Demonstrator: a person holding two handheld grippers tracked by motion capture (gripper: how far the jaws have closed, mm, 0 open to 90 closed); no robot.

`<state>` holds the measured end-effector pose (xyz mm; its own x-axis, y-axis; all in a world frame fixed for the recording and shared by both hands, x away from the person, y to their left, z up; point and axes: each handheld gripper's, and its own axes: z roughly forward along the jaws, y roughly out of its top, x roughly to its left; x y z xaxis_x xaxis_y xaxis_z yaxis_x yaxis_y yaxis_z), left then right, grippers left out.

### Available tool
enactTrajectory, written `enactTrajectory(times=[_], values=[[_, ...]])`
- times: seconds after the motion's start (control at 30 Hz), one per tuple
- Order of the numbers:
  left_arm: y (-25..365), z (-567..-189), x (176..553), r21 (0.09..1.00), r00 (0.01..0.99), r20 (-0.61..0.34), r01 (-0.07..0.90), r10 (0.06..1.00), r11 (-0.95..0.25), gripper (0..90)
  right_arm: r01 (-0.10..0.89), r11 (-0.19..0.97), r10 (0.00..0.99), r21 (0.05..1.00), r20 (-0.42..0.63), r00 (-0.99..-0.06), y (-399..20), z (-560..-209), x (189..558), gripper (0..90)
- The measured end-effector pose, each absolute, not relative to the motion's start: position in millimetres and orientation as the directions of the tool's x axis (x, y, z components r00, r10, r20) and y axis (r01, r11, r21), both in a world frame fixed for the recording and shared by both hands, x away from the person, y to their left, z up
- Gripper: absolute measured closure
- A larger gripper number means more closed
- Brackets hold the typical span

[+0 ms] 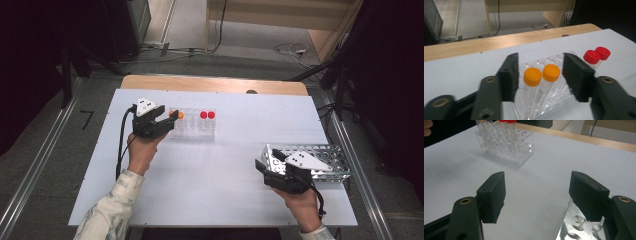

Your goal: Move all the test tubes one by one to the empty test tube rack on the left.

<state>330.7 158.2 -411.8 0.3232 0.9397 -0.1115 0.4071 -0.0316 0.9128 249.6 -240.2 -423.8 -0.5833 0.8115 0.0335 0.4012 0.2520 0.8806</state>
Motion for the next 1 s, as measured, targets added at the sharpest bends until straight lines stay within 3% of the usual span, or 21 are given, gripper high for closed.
enactTrajectory(times=[0.13,0.23,1.0], values=[[155,-419,316,0.907,0.311,-0.091,0.418,0.946,-0.050,24.7,0.411,0.243,0.820,0.879,0.040,-0.571,-246,-426,251,28.1],[153,-424,305,0.899,0.312,-0.091,0.434,0.946,-0.057,19.5,0.410,0.241,0.825,0.880,0.037,-0.565,-251,-428,252,28.1],[196,-444,219,0.906,0.228,-0.099,0.423,0.969,-0.006,17.3,0.416,0.168,0.896,0.894,0.038,-0.442,-314,-433,241,27.7]])
